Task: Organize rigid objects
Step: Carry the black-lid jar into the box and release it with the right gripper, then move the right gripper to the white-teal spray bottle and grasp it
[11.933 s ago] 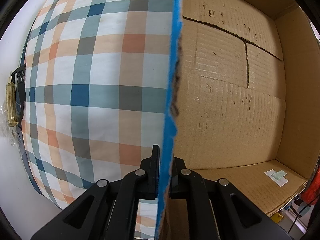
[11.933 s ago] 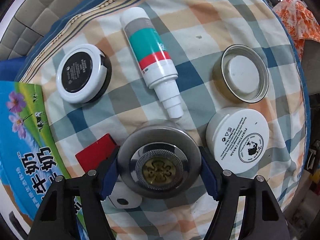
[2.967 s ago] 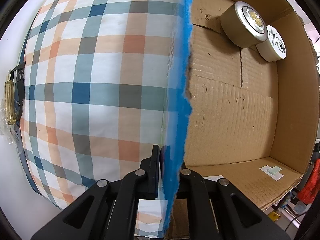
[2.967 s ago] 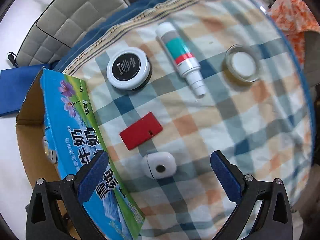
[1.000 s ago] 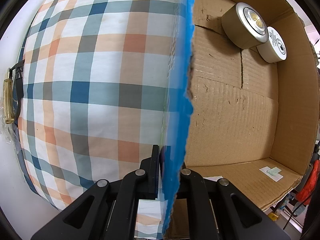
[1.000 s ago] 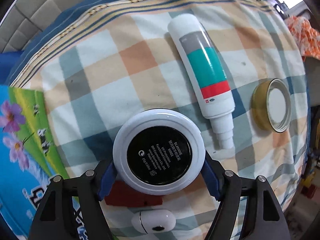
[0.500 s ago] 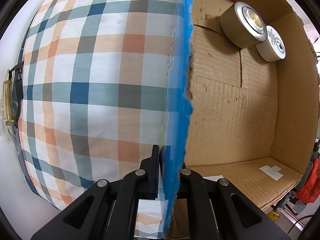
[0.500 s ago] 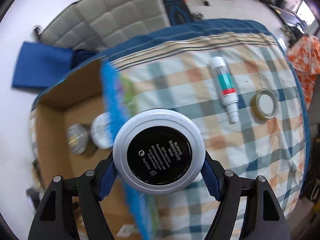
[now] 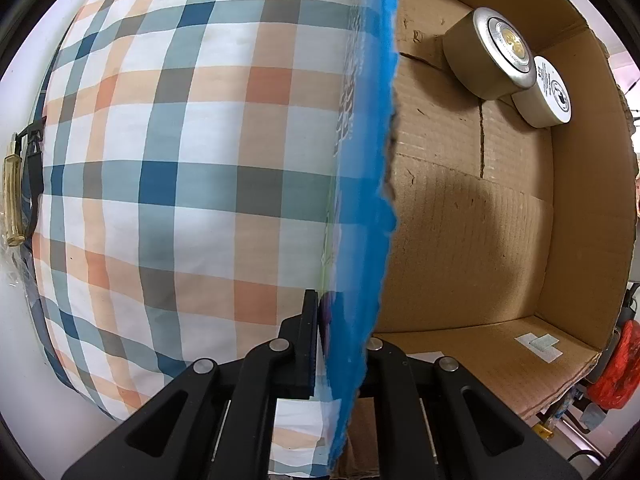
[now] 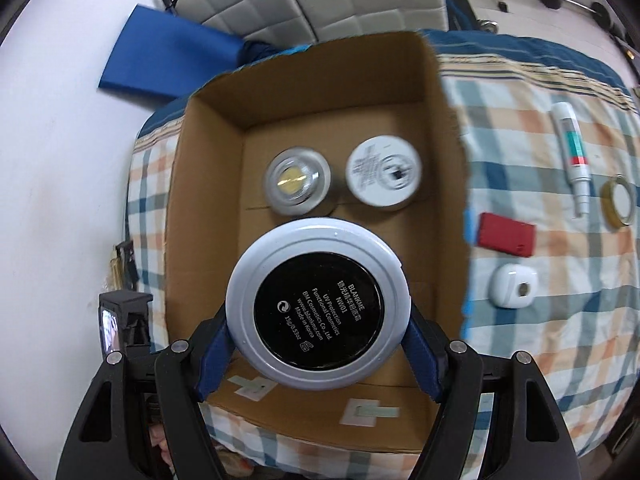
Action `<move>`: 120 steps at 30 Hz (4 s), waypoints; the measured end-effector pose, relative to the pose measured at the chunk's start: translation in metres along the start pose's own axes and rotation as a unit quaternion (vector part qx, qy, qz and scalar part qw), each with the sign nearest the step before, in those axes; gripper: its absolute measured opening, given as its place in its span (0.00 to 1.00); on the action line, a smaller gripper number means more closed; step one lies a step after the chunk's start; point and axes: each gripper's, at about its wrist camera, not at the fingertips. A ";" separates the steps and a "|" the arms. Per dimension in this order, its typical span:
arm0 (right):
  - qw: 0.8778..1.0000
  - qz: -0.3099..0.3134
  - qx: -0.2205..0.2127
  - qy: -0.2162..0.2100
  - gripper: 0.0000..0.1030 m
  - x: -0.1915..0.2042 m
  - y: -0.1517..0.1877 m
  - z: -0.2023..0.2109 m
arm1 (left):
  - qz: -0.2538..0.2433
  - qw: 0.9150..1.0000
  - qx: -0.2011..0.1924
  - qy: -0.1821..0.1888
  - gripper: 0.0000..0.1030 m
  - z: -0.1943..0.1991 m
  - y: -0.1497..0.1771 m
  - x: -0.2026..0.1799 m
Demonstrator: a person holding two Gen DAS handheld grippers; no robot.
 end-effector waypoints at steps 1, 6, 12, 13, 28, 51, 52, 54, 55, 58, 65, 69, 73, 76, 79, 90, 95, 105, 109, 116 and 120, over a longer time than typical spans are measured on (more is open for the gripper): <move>1.000 0.002 0.003 0.000 0.75 0.003 0.000 -0.003 | 0.000 1.000 0.000 0.000 0.05 0.000 0.000 0.000; 1.000 0.014 0.015 0.008 0.75 0.015 -0.005 -0.028 | -0.001 1.000 0.001 0.002 0.05 -0.001 0.000 0.002; 0.999 0.014 0.035 0.018 0.75 0.024 -0.013 -0.055 | -0.001 1.000 0.001 0.003 0.05 -0.001 -0.001 0.004; 0.999 0.013 0.040 0.019 0.75 0.025 -0.014 -0.061 | -0.001 1.000 0.001 0.003 0.05 -0.001 -0.001 0.004; 0.996 0.015 0.071 0.051 0.75 0.033 -0.026 -0.112 | -0.001 1.000 0.001 0.003 0.05 -0.002 -0.001 0.004; 0.995 0.012 0.096 0.035 0.84 0.046 -0.029 -0.152 | -0.001 1.000 0.001 0.001 0.05 -0.004 -0.002 0.003; 0.995 0.013 0.096 0.034 0.86 0.045 -0.028 -0.151 | -0.001 1.000 0.001 0.001 0.05 -0.004 -0.002 0.003; 0.995 0.015 0.090 0.038 0.89 0.046 -0.029 -0.148 | -0.002 1.000 0.001 0.001 0.05 -0.004 -0.002 0.003; 0.995 0.018 0.089 0.040 0.89 0.047 -0.029 -0.147 | -0.002 1.000 0.001 0.001 0.05 -0.004 -0.002 0.004; 0.995 0.027 0.080 0.052 0.90 0.049 -0.030 -0.140 | -0.002 1.000 0.001 0.001 0.05 -0.004 -0.002 0.003; 0.994 0.046 0.060 0.080 0.95 0.059 -0.022 -0.119 | -0.002 1.000 0.000 -0.001 0.05 -0.004 -0.002 0.002; 0.992 0.049 0.040 0.108 1.00 0.067 -0.012 -0.095 | -0.002 1.000 -0.001 -0.001 0.05 -0.004 -0.001 0.001; 0.992 0.044 0.029 0.117 1.00 0.067 0.001 -0.075 | -0.002 1.000 -0.001 -0.001 0.05 -0.004 -0.001 0.001; 0.992 0.041 0.020 0.118 1.00 0.058 0.006 -0.055 | -0.003 1.000 -0.001 -0.002 0.05 -0.005 -0.001 0.001; 0.992 0.038 0.007 0.117 1.00 0.051 0.013 -0.031 | -0.001 1.000 -0.001 -0.002 0.05 -0.005 -0.001 0.001; 0.995 0.027 -0.022 0.095 1.00 0.048 0.035 0.024 | -0.003 1.000 -0.001 -0.002 0.05 -0.005 -0.001 0.000; 0.996 0.022 -0.032 0.081 1.00 0.043 0.041 0.039 | -0.002 1.000 0.000 -0.003 0.05 -0.004 -0.002 0.000; 0.997 -0.026 -0.045 0.055 1.00 0.002 0.043 0.059 | -0.001 1.000 0.002 -0.003 0.05 -0.003 -0.002 0.000; 0.994 -0.074 -0.066 0.052 1.00 -0.041 0.036 0.070 | 0.001 1.000 0.002 -0.003 0.05 -0.003 -0.002 0.001; 0.969 -0.173 -0.138 0.114 1.00 -0.157 0.004 0.074 | 0.004 1.000 0.002 -0.005 0.05 -0.002 -0.002 0.003; 0.958 -0.198 -0.148 0.146 0.94 -0.220 -0.027 0.045 | 0.005 1.000 0.004 -0.007 0.05 -0.003 -0.002 0.002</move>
Point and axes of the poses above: each gripper's, at about its wrist camera, not at the fingertips, and z roughly against the way its jaws point, x to its left, y to its underside, and after that the axes turned 3 degrees about z, right-handed
